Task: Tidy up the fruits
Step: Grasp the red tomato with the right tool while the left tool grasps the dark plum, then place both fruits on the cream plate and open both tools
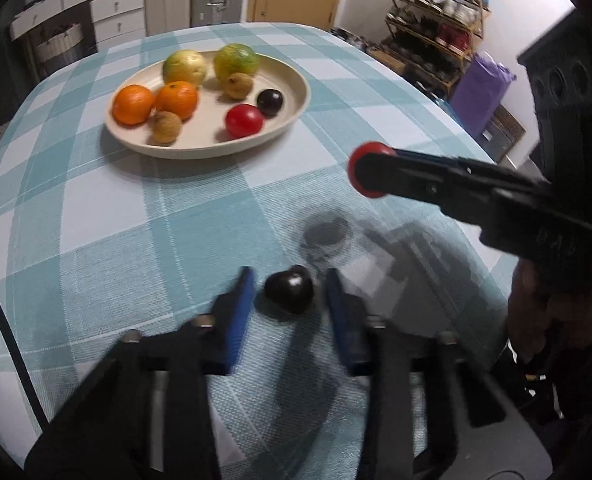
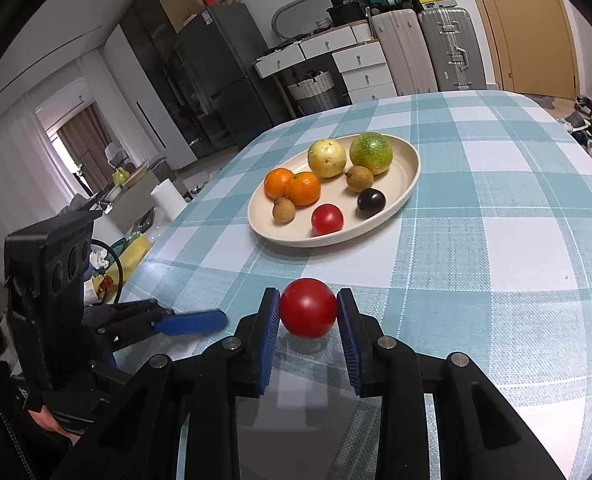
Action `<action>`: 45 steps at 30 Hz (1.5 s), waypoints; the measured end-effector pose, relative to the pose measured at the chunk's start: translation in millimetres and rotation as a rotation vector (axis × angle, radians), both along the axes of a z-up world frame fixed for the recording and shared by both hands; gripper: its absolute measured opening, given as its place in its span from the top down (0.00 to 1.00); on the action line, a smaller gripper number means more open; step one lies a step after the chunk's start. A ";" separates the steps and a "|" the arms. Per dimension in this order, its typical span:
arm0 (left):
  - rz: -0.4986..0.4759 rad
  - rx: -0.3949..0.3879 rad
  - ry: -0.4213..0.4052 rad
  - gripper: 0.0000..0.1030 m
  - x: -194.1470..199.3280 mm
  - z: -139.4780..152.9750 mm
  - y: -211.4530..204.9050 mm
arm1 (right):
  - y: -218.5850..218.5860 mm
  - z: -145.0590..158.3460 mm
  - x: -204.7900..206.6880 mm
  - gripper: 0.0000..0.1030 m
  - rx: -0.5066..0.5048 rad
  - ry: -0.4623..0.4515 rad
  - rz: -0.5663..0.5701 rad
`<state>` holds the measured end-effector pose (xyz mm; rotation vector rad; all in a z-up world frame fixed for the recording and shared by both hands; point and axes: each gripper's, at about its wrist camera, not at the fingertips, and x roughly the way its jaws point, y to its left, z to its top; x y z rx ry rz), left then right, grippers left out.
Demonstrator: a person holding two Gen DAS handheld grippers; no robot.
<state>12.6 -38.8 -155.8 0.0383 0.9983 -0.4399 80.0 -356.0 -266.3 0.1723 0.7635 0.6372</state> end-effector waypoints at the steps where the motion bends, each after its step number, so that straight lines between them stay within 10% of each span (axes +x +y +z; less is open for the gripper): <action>1: -0.008 -0.008 -0.002 0.79 -0.2 0.8 -0.9 | -1.9 -0.4 0.2 0.71 0.005 0.002 -0.002; 45: 0.106 -0.193 -0.043 0.79 165.4 63.2 25.6 | 11.6 19.0 73.3 0.71 0.015 -0.022 0.019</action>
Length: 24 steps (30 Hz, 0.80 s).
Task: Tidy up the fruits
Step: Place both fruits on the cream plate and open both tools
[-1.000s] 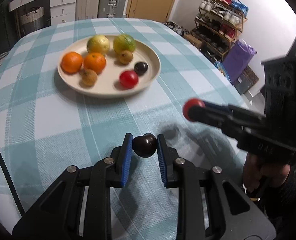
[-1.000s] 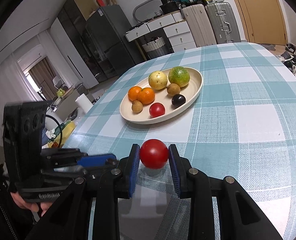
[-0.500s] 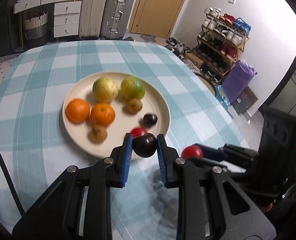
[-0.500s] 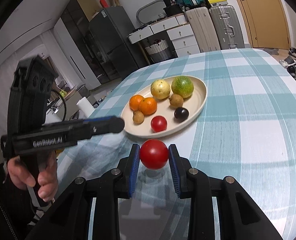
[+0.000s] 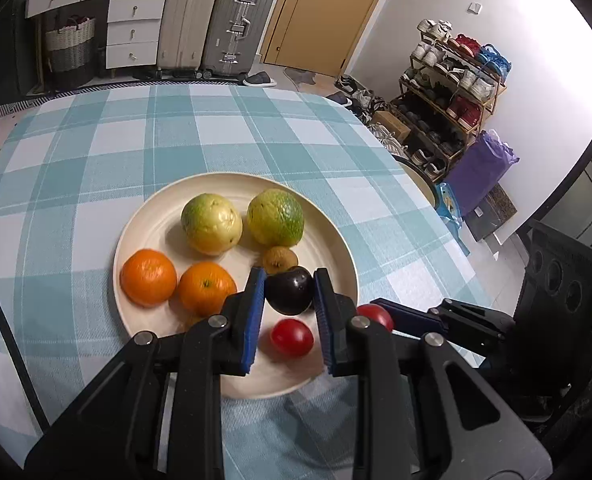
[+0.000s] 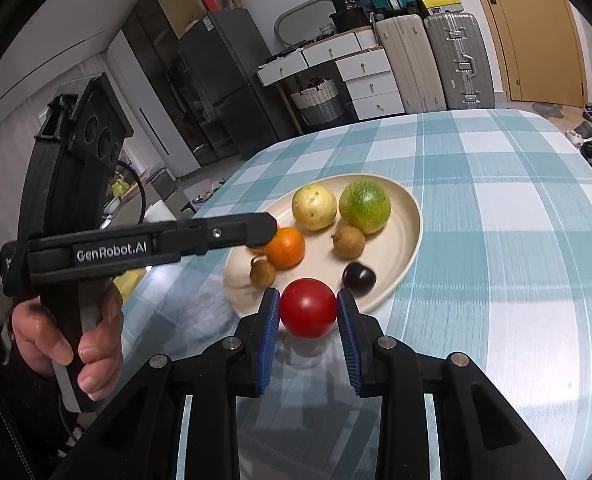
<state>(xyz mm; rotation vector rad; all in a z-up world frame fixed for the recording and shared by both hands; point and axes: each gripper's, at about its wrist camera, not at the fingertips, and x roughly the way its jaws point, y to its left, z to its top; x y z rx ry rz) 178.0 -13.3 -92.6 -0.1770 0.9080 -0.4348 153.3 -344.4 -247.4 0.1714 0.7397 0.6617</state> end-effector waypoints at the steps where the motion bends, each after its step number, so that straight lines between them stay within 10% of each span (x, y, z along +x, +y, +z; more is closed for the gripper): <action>1: -0.001 -0.002 0.003 0.79 3.5 -0.4 -0.2 | 1.4 0.4 4.5 0.71 0.001 0.001 0.002; 24: -0.022 -0.020 0.053 0.79 43.5 -16.3 1.0 | 23.8 -11.2 53.5 0.71 -0.032 0.062 0.018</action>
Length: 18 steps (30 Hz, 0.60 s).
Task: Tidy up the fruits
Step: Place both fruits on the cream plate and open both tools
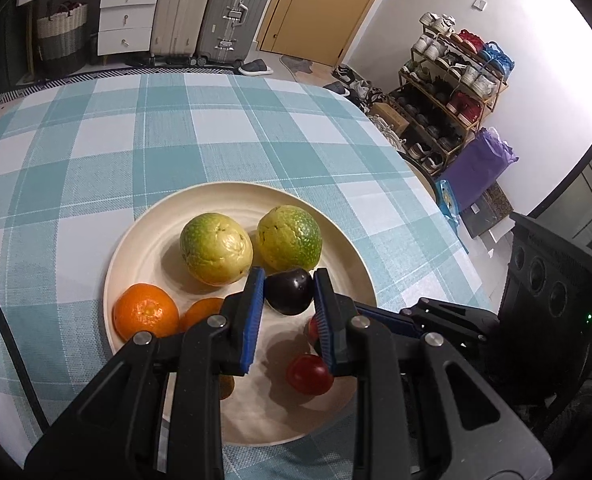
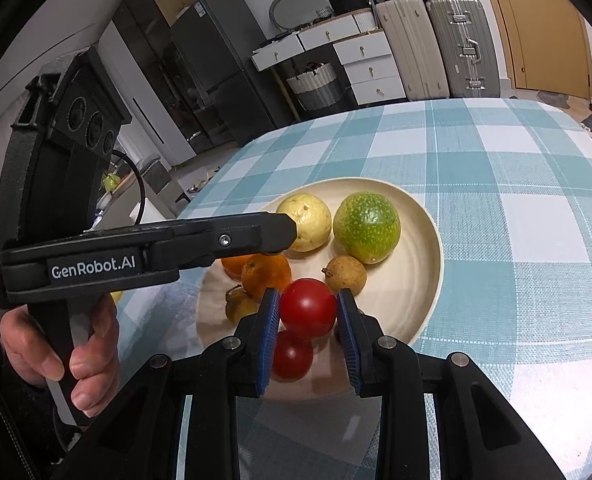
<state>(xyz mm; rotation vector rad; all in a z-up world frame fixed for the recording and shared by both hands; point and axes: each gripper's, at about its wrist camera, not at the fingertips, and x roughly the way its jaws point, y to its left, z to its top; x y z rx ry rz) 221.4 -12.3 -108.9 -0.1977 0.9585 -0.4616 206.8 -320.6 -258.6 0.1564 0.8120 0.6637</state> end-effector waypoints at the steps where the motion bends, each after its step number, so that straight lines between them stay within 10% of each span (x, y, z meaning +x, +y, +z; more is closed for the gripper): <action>1: -0.001 0.001 -0.001 0.79 0.6 -0.2 -0.9 | 0.3 -1.0 1.3 0.71 0.001 0.003 -0.001; 18: 0.099 -0.028 -0.057 0.53 -19.2 23.5 16.4 | -24.3 12.2 -19.4 0.37 0.041 -0.058 -0.064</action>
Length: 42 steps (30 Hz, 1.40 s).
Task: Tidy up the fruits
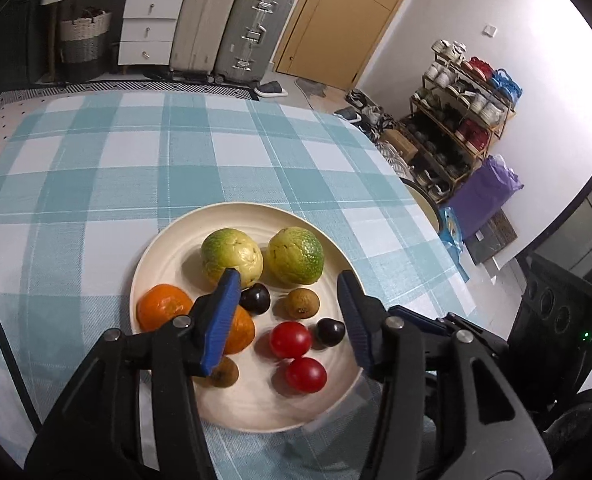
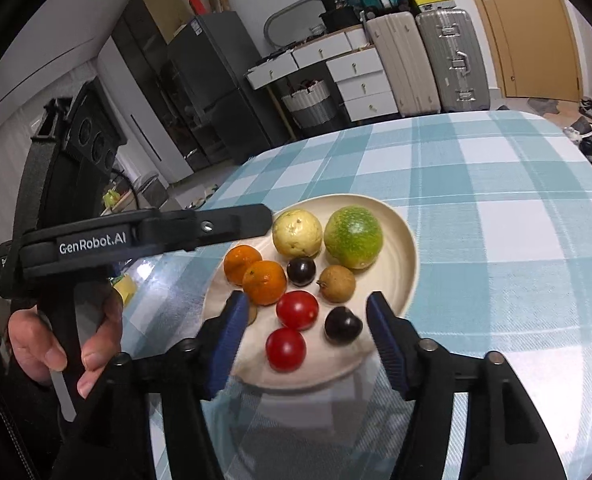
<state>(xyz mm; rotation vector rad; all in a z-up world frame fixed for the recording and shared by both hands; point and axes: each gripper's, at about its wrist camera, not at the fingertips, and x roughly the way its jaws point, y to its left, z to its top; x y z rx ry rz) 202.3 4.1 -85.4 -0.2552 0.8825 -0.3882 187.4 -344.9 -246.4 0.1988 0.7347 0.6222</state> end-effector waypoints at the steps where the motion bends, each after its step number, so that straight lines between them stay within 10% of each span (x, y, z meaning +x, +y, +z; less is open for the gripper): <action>1: 0.004 0.007 -0.007 0.52 -4.0 2.5 -0.2 | -2.1 0.7 -1.9 0.37 0.001 -0.002 -0.008; 30: 0.246 0.221 -0.404 0.01 -135.8 95.1 5.1 | -22.9 66.3 -79.7 0.02 -0.013 -0.339 -0.169; 42: 0.281 0.252 -0.492 0.01 -164.4 102.6 16.6 | -20.5 95.7 -90.8 0.00 -0.049 -0.487 -0.181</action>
